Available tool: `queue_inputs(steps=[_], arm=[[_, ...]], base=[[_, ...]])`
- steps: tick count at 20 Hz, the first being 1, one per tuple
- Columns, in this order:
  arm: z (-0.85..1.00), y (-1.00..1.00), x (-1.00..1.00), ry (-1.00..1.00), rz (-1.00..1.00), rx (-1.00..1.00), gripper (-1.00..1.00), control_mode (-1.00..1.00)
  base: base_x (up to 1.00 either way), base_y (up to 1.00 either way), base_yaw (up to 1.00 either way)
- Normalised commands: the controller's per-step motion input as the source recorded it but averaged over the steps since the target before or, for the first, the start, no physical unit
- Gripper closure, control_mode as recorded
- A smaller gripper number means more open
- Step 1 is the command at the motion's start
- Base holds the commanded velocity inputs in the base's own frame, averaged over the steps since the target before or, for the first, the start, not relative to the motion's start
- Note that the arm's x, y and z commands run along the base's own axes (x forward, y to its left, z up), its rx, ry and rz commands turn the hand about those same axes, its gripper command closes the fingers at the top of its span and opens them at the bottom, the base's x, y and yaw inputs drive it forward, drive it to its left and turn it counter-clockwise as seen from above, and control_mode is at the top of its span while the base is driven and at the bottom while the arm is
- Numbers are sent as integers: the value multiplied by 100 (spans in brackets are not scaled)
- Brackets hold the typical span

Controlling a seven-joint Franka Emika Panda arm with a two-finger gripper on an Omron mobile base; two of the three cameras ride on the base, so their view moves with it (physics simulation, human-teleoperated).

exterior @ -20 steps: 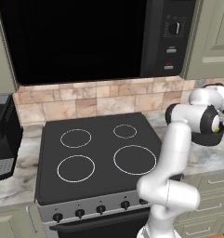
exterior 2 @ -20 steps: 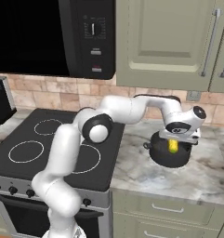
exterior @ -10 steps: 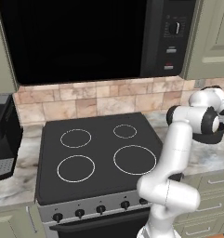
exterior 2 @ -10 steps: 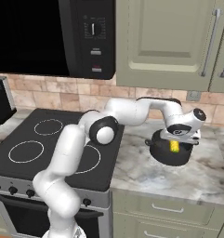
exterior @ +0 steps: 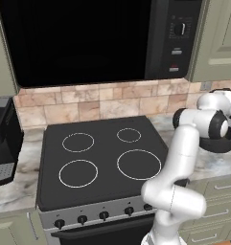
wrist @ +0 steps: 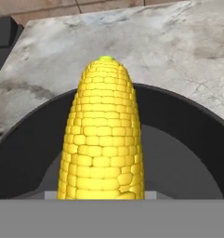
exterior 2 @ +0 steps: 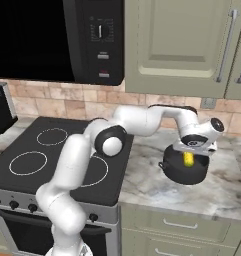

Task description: Turn on the sink faucet. Then move the corn from the counter to the sink. Turn off the sink. Move the vegetable from the sink to the pot next to the stove. Finally move the pot to the rear left burner.

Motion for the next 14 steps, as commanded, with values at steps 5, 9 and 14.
queue_inputs(steps=[5, 9, 14], arm=[[0, 29, -9, -3, -2, 0, -100, -100], [6, 20, -6, -3, -4, 0, -100, -100], [37, -6, -21, -1, -10, 0, -100, -100]], base=[[0, 0, 0], [0, 0, 0], [0, 0, 0]])
